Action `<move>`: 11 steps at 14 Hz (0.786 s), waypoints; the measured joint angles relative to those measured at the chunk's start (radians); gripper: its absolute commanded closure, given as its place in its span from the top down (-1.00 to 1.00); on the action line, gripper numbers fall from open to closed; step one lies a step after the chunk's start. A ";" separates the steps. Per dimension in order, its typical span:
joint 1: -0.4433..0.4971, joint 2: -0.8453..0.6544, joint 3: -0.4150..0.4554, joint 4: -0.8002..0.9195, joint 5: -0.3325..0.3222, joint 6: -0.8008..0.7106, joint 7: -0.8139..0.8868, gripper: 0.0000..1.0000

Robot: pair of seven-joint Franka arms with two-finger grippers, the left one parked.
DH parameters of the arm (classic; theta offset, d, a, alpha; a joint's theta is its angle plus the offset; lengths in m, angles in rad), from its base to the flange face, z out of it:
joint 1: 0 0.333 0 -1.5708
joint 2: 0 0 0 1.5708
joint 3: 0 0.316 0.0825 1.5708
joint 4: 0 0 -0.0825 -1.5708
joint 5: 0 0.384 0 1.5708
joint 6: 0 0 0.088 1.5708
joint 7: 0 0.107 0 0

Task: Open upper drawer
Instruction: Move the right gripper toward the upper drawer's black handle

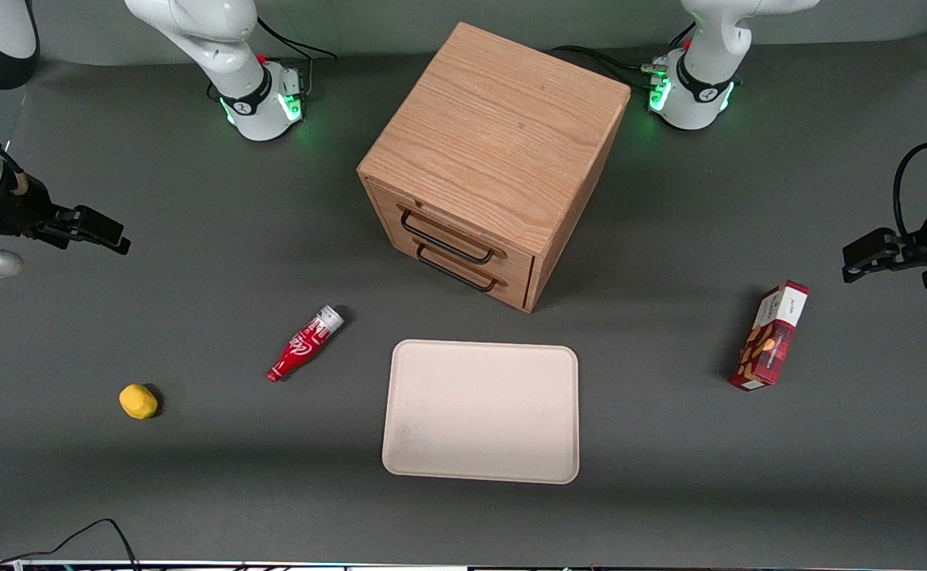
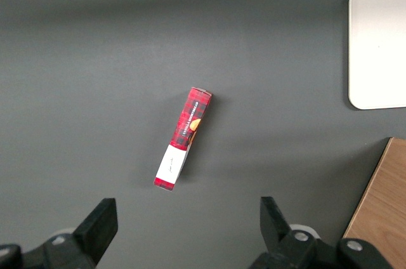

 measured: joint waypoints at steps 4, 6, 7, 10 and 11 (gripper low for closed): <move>0.002 0.011 0.003 0.004 0.000 0.006 -0.001 1.00; 0.024 0.049 0.020 0.037 0.002 0.022 -0.006 1.00; 0.060 0.080 0.035 0.069 0.004 0.023 -0.006 1.00; 0.163 0.194 0.148 0.174 0.005 0.028 -0.005 1.00; 0.176 0.243 0.209 0.208 0.004 0.031 -0.005 1.00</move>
